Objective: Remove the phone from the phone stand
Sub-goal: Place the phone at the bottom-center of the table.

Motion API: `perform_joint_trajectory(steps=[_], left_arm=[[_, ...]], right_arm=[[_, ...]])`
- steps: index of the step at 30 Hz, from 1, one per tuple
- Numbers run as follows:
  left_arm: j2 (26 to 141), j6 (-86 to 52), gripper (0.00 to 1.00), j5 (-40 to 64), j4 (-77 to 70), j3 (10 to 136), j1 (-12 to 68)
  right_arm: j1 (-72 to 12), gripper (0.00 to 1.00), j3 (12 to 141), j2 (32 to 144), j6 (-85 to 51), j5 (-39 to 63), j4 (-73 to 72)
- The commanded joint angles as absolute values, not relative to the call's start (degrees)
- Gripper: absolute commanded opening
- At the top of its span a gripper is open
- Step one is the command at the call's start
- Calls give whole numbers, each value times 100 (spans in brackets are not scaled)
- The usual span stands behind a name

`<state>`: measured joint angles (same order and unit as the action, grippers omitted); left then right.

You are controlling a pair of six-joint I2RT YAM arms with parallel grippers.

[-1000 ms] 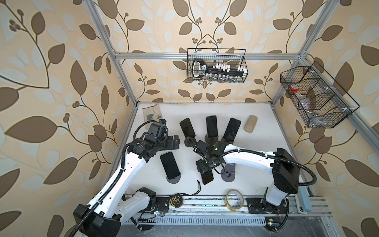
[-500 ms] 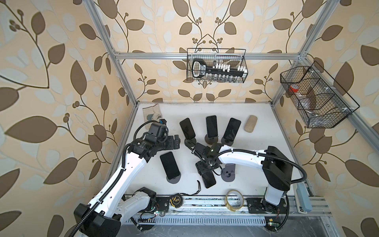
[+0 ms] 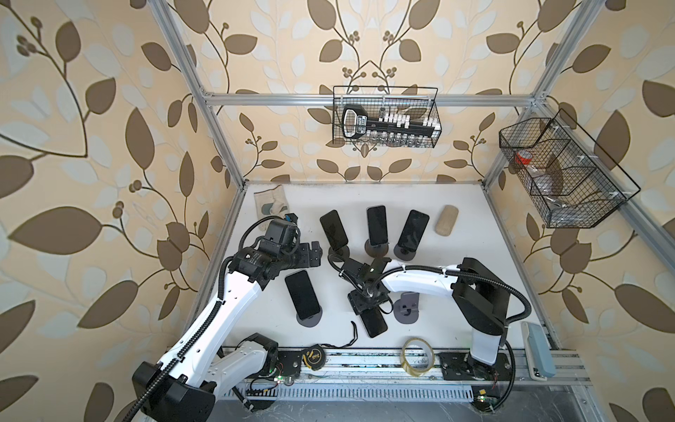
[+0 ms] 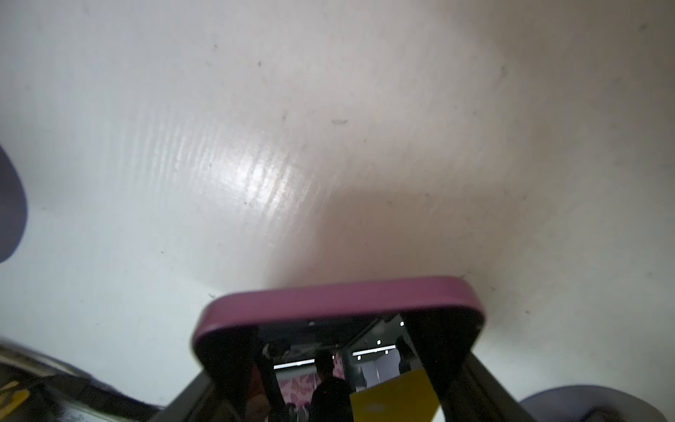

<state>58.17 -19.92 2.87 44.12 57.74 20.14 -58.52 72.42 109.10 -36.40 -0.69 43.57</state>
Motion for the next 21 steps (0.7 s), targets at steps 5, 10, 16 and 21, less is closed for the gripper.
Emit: perform_joint_trajectory(steps=[5,10,16,21], left_arm=[[5744,-2096,99,382,4263,5792,1969],[5729,-2092,99,374,4267,5780,1969],[5717,-2100,99,352,4280,5756,1969],[5704,-2118,99,391,4289,5748,1969]], right_arm=[[-5885,62,7173,11182,-3560,-242,4325],[-5862,63,7146,11277,-3541,-226,4266],[-5862,66,7146,11246,-3550,-243,4253],[-5870,67,7146,11274,-3549,-327,4262]])
